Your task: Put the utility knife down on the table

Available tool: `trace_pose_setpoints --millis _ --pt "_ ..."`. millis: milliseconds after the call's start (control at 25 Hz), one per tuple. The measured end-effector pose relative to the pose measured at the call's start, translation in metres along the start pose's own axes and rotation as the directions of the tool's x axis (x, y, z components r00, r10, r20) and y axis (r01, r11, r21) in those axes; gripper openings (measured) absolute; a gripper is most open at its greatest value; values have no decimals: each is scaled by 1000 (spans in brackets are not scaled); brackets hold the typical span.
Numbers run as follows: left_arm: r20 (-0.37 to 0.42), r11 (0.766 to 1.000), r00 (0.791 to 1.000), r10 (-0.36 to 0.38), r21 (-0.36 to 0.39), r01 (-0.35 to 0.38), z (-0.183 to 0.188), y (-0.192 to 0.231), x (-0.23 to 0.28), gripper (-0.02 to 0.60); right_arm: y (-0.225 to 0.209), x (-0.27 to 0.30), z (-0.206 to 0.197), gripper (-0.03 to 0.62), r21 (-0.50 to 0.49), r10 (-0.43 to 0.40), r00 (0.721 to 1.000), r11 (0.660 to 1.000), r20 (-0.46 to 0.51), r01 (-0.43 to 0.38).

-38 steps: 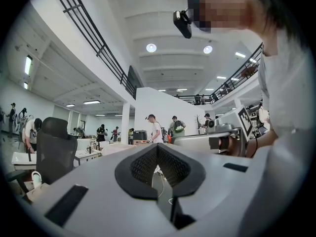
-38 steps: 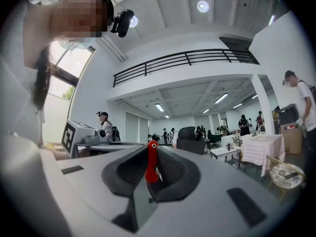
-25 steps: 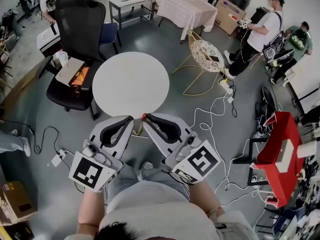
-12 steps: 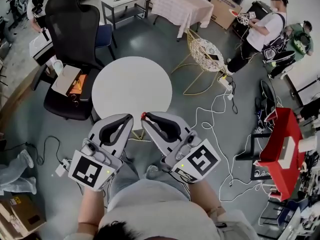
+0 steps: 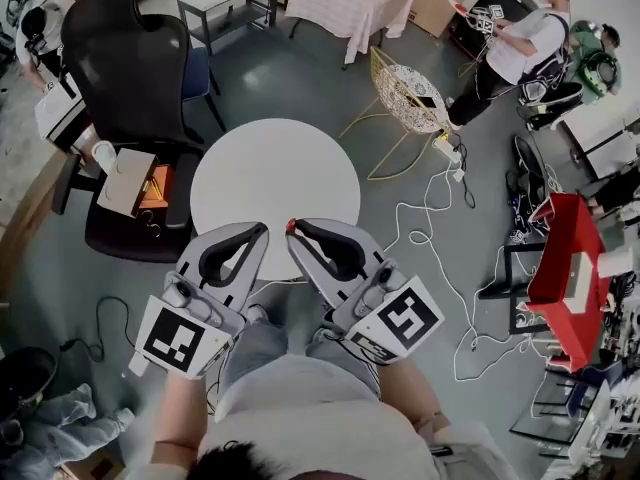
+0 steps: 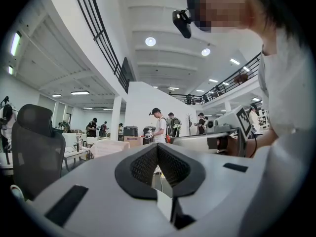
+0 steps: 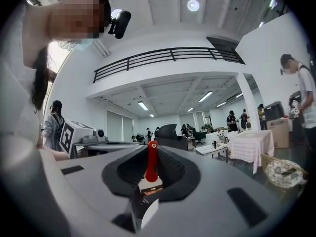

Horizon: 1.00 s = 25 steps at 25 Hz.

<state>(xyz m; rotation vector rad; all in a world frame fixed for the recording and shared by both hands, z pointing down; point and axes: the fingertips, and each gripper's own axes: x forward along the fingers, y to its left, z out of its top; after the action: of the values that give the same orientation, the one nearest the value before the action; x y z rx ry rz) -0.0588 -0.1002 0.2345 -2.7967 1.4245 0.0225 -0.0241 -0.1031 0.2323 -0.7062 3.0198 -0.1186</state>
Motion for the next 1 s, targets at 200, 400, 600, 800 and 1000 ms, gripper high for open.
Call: trace_pose_setpoints --millis 200,400,600,800,1000 --pt "-6 998 998 -64 -11 64 -6 35 0 9 -5 31 -6 60 8 -72 997 997 -3 72" --pt "-23 991 991 -135 -27 135 -15 60 0 9 -12 55 -15 60 21 -145 989 989 -13 146" --pt "-47 981 981 -188 -46 186 -25 68 2 9 -17 62 -24 60 33 -204 978 978 -37 206" --pt "-21 977 978 -207 -53 206 -31 72 7 9 -26 62 -43 60 33 -244 966 968 -91 248" --pt "-41 973 974 -224 -65 221 -45 70 11 9 -40 59 -75 61 34 -276 948 958 -161 285"
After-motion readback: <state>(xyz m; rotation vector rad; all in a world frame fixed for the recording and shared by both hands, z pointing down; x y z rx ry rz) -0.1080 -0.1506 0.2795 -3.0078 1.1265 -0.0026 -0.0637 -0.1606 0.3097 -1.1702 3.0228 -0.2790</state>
